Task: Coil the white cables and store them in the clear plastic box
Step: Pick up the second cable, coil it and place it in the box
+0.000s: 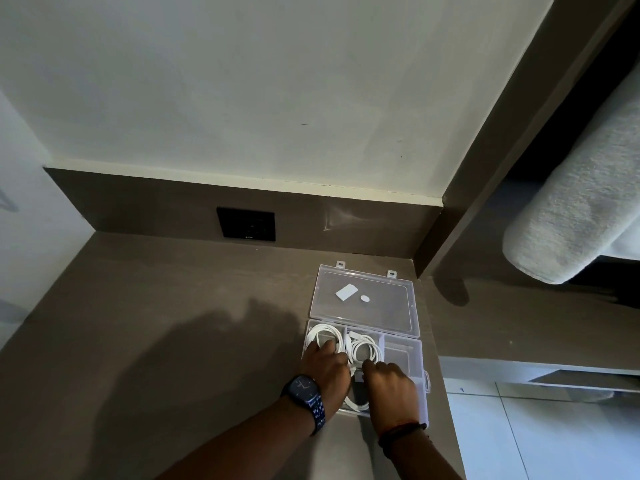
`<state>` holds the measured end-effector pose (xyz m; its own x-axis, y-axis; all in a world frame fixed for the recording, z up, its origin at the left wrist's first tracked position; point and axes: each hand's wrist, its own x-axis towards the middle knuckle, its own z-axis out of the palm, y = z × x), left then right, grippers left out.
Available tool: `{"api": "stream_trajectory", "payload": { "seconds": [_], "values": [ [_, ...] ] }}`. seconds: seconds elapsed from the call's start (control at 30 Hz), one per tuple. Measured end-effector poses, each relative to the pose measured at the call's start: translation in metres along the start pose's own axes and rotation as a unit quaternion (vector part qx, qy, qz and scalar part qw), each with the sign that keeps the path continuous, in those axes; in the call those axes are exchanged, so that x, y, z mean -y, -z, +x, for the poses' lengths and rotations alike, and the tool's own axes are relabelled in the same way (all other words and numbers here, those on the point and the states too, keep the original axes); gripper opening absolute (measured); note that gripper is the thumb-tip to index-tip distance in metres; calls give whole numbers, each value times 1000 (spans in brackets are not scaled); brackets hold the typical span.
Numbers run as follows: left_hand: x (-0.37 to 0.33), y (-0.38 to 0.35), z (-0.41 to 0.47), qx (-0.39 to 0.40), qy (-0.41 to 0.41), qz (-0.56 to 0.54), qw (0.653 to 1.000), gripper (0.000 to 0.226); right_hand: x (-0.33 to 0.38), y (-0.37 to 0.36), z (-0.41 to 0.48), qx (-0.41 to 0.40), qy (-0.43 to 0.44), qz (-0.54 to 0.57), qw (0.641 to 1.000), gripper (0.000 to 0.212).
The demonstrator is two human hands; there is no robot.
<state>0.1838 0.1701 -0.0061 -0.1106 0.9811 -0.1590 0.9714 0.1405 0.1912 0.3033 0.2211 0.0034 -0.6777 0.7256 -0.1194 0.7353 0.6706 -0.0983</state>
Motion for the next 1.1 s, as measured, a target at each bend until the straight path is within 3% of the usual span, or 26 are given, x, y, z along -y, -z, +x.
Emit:
{"api": "stream_trajectory", "payload": {
  "seconds": [0.13,0.37,0.57,0.7,0.83,0.97,1.1],
  "values": [
    [-7,1,0,28,15,7,999,26,-6,-5,-5,42,-6,12,999,8],
    [-5,12,-6,93,67,-49,992,23,-4,5,4,91,-39,33,995,21],
    [-4,20,-6,46,86,-119,988,23,-11,10,10,168,-89,108,976,33],
    [-8,14,-9,-21,100,-258,961,36,-12,11,14,123,-120,132,976,27],
    [-10,5,-11,-6,93,-307,947,33,-11,14,15,47,-176,176,967,13],
    [-7,5,-10,32,58,-238,969,12,-11,15,11,14,-182,174,968,6],
    [-10,7,-6,41,39,-170,984,22,-20,17,9,64,-118,164,977,23]
  ]
}}
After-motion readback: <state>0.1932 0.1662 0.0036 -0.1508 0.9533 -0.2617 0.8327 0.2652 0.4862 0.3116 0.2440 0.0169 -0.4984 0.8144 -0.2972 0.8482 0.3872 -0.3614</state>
